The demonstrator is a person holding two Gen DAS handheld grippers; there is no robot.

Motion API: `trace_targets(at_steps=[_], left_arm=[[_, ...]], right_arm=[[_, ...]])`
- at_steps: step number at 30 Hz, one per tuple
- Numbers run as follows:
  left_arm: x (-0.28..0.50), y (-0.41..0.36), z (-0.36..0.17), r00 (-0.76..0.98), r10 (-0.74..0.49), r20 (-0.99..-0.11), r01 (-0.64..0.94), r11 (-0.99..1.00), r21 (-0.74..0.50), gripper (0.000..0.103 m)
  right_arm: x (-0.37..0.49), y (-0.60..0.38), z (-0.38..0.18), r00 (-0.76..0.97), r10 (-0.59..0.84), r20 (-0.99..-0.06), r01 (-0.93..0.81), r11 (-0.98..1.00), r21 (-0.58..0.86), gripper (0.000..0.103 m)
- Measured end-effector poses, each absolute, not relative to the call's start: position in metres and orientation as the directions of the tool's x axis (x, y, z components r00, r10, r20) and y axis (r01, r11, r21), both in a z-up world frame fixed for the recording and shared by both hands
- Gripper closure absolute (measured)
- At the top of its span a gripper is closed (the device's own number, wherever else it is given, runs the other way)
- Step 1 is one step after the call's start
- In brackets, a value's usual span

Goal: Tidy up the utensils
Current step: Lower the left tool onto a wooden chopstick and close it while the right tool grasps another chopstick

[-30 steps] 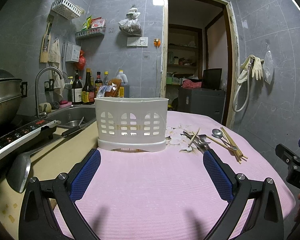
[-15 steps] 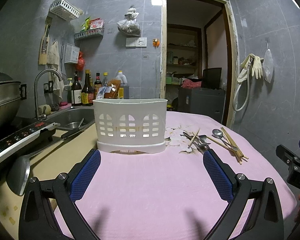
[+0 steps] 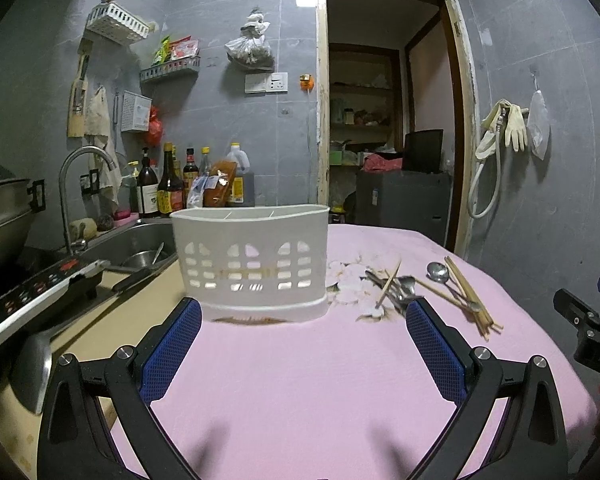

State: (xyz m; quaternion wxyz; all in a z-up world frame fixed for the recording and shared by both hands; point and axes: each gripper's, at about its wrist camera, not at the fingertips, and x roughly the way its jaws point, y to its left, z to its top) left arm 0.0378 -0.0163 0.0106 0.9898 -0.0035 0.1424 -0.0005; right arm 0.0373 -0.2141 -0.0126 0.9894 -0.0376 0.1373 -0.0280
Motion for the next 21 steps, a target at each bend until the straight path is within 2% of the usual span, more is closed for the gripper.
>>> trace_targets(at_steps=[7, 15, 21], left_arm=[[0.077, -0.031, 0.028, 0.951, -0.043, -0.306, 0.056, 0.998, 0.033, 0.003], [0.145, -0.058, 0.045, 0.898, -0.165, -0.407, 0.197, 0.980, 0.039, 0.003], [0.196, -0.078, 0.039, 0.845, -0.198, -0.497, 0.261, 0.963, 0.060, 0.003]], right_arm=[[0.081, -0.236, 0.005, 0.948, -0.049, -0.316, 0.021, 0.996, -0.090, 0.000], [0.143, -0.259, 0.016, 0.901, 0.009, -0.434, -0.044, 0.997, -0.071, 0.000], [0.188, -0.277, 0.014, 0.846, 0.036, -0.533, -0.053, 0.998, -0.016, 0.000]])
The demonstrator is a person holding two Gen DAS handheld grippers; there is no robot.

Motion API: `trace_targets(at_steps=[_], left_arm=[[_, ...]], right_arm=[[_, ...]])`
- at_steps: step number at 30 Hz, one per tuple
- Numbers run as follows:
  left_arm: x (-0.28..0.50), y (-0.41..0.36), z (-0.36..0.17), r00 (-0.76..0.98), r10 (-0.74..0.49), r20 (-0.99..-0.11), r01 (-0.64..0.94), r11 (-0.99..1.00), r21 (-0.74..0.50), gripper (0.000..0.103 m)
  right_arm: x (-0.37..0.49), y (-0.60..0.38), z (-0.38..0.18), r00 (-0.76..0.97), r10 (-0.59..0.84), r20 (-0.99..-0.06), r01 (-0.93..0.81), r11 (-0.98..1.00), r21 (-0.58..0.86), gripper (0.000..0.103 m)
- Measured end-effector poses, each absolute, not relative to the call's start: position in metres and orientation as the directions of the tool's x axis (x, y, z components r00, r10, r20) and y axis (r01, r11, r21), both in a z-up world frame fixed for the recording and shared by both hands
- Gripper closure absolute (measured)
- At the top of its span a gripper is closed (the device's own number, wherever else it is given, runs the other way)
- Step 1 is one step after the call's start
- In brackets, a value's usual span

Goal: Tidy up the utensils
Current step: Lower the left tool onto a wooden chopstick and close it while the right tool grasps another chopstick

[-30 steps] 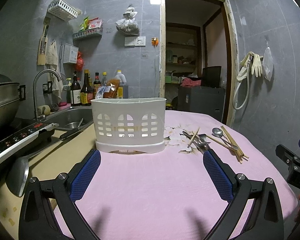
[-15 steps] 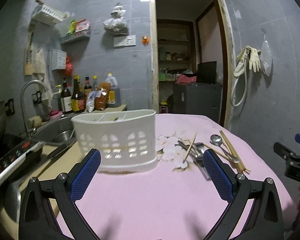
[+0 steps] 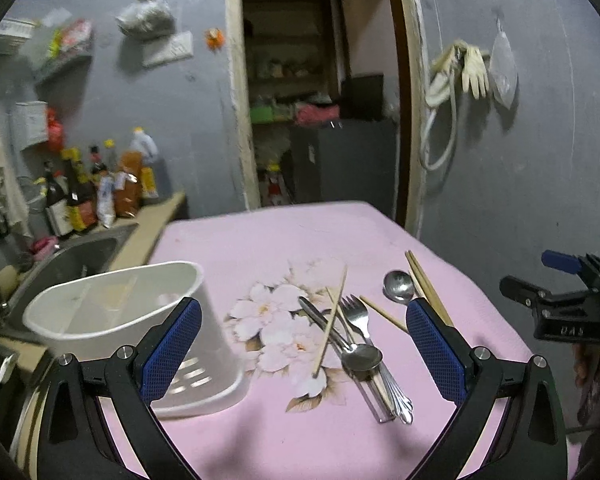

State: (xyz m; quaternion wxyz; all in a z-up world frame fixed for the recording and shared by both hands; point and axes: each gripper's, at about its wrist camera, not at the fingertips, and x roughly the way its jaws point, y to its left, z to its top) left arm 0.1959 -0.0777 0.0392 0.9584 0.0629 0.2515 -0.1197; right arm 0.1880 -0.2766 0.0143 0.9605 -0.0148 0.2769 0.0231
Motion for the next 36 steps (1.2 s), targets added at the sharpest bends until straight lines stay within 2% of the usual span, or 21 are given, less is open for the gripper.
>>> trace_targets(at_steps=[5, 7, 9, 17, 18, 23, 26, 34, 36], left_arm=[[0.233, -0.089, 0.029, 0.789, -0.242, -0.565, 0.308, 0.951, 0.023, 0.004], [0.248, -0.094, 0.025, 0.769, -0.247, -0.589, 0.318, 0.948, 0.019, 0.009], [0.262, -0.100, 0.019, 0.748, -0.253, -0.614, 0.337, 0.941, 0.022, 0.014], [0.311, -0.112, -0.011, 0.635, -0.246, -0.732, 0.365, 0.931, 0.004, 0.049], [0.317, -0.111, -0.015, 0.622, -0.237, -0.747, 0.365, 0.931, 0.008, 0.051], [0.340, -0.112, -0.033, 0.553, -0.226, -0.802, 0.366, 0.931, -0.010, 0.072], [0.348, -0.109, -0.039, 0.510, -0.237, -0.827, 0.360, 0.932, -0.045, 0.080], [0.367, -0.100, -0.042, 0.430, -0.260, -0.865, 0.329, 0.937, -0.118, 0.090], [0.370, -0.097, -0.041, 0.411, -0.265, -0.872, 0.314, 0.939, -0.138, 0.097]], right_arm=[[0.223, -0.286, 0.009, 0.794, 0.095, -0.600, -0.071, 0.995, 0.064, 0.000], [0.234, -0.289, 0.006, 0.772, 0.119, -0.624, -0.079, 0.993, 0.092, 0.003], [0.245, -0.290, 0.001, 0.749, 0.148, -0.646, -0.093, 0.989, 0.118, 0.015], [0.275, -0.289, -0.014, 0.669, 0.212, -0.712, -0.112, 0.976, 0.185, 0.050], [0.278, -0.289, -0.015, 0.662, 0.219, -0.717, -0.113, 0.975, 0.193, 0.054], [0.287, -0.283, -0.019, 0.649, 0.226, -0.726, -0.125, 0.974, 0.191, 0.067], [0.293, -0.282, -0.021, 0.631, 0.249, -0.735, -0.133, 0.968, 0.213, 0.075], [0.306, -0.283, -0.026, 0.596, 0.306, -0.742, -0.130, 0.949, 0.286, 0.087], [0.308, -0.283, -0.026, 0.591, 0.322, -0.740, -0.131, 0.943, 0.306, 0.089]])
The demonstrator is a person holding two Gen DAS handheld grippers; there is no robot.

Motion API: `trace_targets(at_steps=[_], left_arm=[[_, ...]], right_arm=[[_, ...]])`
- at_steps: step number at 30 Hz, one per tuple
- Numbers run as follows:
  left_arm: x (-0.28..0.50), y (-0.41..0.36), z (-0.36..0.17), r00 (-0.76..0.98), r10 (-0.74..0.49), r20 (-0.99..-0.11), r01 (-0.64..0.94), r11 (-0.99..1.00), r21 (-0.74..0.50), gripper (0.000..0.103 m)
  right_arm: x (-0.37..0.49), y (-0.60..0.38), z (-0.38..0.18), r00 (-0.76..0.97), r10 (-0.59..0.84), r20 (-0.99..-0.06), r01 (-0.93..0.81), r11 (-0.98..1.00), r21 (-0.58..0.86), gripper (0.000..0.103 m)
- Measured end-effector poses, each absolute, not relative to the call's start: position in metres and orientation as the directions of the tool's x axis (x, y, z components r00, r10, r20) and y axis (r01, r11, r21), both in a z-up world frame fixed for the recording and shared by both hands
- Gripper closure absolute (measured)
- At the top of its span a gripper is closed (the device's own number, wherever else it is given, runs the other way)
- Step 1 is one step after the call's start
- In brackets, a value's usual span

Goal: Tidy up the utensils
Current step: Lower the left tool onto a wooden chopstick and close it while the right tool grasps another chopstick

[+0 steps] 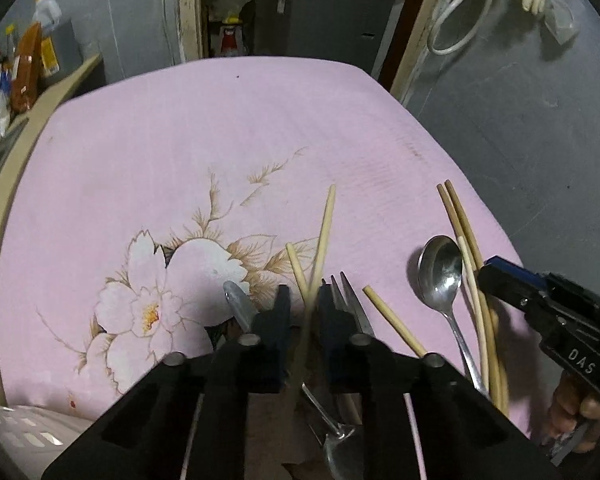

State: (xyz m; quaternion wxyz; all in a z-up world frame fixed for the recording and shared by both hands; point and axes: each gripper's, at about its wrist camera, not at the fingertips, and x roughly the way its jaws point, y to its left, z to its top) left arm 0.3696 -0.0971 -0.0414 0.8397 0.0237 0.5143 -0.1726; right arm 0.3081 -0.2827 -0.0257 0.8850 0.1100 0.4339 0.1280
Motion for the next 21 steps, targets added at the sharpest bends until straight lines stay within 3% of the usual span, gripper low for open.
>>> trace_targets(at_steps=[13, 21], left_arm=[[0.336, -0.085, -0.021, 0.450, -0.314, -0.836, 0.242, 0.944, -0.224, 0.101], [0.290, -0.070, -0.012, 0.511, -0.307, -0.803, 0.175, 0.952, -0.253, 0.101]], right_arm=[[0.298, -0.278, -0.027, 0.574, 0.403, -0.713, -0.158, 0.909, 0.387, 0.098], [0.278, -0.276, -0.020, 0.599, 0.356, -0.718, -0.167, 0.931, 0.323, 0.098]])
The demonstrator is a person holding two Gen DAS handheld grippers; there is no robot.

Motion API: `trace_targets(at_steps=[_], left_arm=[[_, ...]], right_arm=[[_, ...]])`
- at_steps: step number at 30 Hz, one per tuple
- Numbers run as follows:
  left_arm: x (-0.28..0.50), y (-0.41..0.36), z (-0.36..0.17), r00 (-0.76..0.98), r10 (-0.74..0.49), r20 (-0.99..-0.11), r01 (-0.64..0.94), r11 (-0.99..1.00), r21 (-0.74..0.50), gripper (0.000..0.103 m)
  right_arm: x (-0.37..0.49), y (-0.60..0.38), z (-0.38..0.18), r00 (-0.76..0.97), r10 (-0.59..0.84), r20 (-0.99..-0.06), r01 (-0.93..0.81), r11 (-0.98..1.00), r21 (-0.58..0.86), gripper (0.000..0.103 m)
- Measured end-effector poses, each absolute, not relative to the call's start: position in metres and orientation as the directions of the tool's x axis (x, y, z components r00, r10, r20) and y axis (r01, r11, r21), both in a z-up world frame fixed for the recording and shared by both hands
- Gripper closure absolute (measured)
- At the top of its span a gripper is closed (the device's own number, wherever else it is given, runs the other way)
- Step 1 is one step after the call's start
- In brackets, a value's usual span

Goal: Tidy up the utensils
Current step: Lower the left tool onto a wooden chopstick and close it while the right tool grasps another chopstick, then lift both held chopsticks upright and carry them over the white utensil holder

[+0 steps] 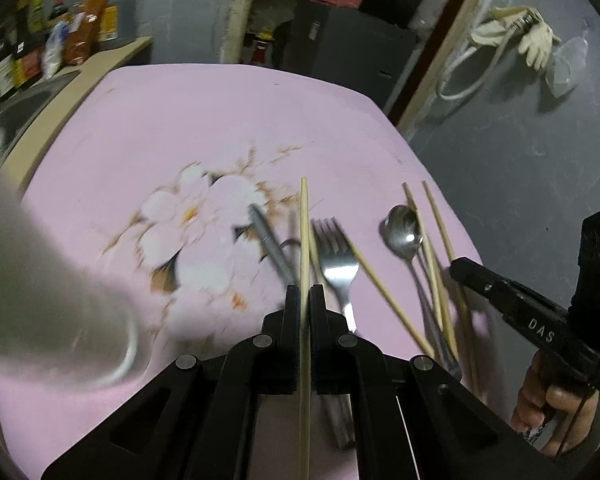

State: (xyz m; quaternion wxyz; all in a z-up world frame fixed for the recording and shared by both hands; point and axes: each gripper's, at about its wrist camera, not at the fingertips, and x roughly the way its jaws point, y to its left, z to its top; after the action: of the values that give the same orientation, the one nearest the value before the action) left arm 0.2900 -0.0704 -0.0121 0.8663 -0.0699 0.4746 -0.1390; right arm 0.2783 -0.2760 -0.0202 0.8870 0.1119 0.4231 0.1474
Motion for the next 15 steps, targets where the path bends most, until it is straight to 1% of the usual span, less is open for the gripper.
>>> trace_targets(at_steps=[4, 7, 15], left_arm=[[0.280, -0.066, -0.018, 0.512, -0.290, -0.809, 0.154, 0.957, -0.245, 0.101], [0.282, -0.066, -0.025, 0.483, -0.279, -0.830, 0.138, 0.960, -0.242, 0.101], [0.293, -0.066, -0.031, 0.419, -0.277, -0.865, 0.158, 0.960, -0.231, 0.100]], right_arm=[[0.277, -0.275, -0.025, 0.577, 0.325, -0.749, -0.154, 0.944, 0.291, 0.098], [0.279, -0.273, -0.028, 0.561, 0.315, -0.766, -0.154, 0.948, 0.278, 0.098], [0.289, -0.258, -0.027, 0.525, 0.236, -0.818, -0.185, 0.970, 0.161, 0.095]])
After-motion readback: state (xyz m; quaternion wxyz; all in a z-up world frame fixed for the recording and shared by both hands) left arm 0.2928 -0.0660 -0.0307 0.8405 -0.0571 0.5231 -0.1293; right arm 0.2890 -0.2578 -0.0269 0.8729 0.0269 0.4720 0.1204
